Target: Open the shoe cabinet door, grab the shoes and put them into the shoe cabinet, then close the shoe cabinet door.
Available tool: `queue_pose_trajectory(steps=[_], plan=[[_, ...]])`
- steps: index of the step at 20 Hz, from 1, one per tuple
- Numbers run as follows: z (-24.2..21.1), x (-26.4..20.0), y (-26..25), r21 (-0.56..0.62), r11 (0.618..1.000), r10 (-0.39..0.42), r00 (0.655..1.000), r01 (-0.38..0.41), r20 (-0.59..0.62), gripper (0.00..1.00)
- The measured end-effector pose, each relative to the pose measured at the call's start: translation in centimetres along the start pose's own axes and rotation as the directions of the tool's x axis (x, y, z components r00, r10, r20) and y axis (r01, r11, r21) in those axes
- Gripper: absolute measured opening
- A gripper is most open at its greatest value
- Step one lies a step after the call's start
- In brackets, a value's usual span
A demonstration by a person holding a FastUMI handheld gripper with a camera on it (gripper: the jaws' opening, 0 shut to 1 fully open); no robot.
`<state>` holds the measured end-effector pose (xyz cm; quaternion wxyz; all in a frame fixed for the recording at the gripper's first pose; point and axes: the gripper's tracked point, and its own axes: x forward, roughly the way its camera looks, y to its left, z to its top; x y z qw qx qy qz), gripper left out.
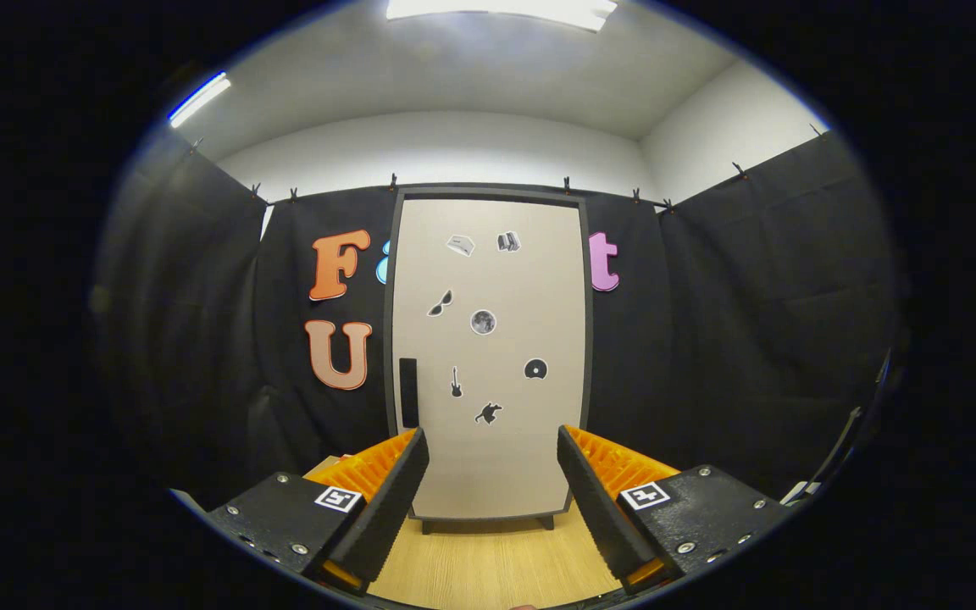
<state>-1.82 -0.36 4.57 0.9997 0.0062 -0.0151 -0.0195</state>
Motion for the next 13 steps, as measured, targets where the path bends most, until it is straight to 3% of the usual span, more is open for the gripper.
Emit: queue_pose_trajectory(steps=[13], plan=[[0.08,-0.17,0.00,0.000,1.000,0.007,1.000,-0.007,0.003,0.95]])
